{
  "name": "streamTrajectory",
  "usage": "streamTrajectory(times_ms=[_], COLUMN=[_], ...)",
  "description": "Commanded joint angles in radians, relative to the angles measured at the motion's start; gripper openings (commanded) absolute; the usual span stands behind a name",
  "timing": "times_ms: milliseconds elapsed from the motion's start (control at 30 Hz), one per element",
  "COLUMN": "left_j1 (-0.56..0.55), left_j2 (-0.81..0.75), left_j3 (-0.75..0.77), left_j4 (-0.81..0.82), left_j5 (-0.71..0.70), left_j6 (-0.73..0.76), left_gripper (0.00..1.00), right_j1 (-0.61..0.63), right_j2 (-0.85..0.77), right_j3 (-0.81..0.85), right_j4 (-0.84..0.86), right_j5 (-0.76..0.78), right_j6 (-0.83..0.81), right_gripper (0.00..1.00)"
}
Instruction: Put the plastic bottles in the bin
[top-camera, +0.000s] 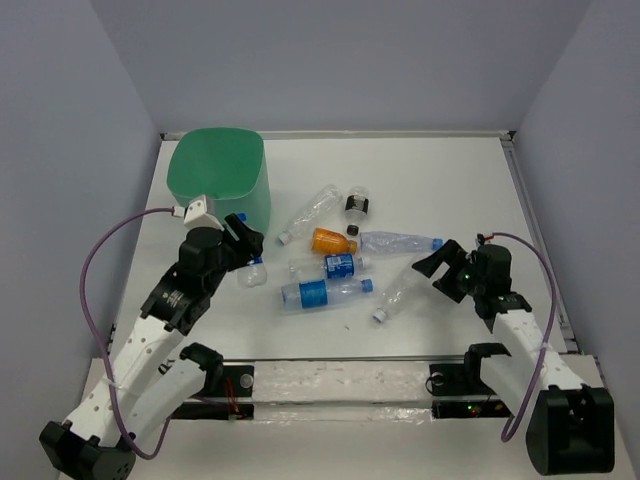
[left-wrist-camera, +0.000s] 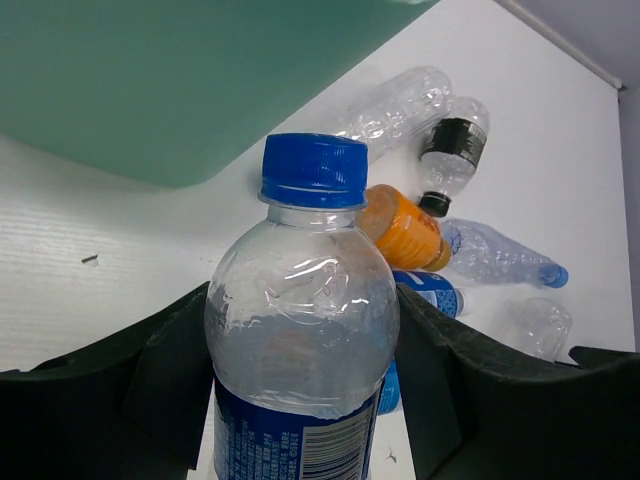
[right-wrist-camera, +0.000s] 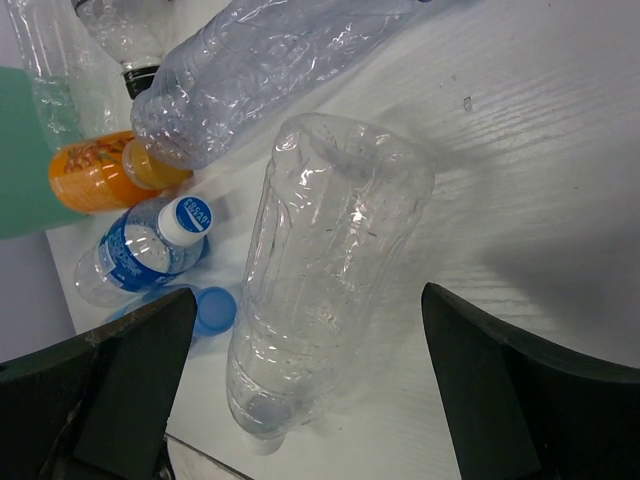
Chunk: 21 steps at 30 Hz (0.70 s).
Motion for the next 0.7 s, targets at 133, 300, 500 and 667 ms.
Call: streamTrajectory(times_ms=[133,300,500,667], left_j1=[-0.006,-0.006,-0.006,-0.003], left_j2=[-0.053,0.006,0.106,0.215], left_j3=[0.136,0.26,0.447,0.536], left_j4=[0.064,0.116,0.139,0.252], left_j5=[-0.051,-0.079,-0.28,-0.413], left_j6=[0.171,0.206,0.303,0.369], left_gripper=[0.63,0.63,0.64,0.64], right_j1=[0.008,0.008,0.008,0.008], right_j2=[0.124,0.217,0.291,0.299], right_j3=[-0.026,-0.046,-0.049,-0.074], right_j4=[0.233,0.339,0.384,0.419], right_j5=[-0.001,0.001,0.005,0.022], right_j6=[0.036,0.055,0.05,0.062], right_gripper=[0.99,0.98,0.9,0.72])
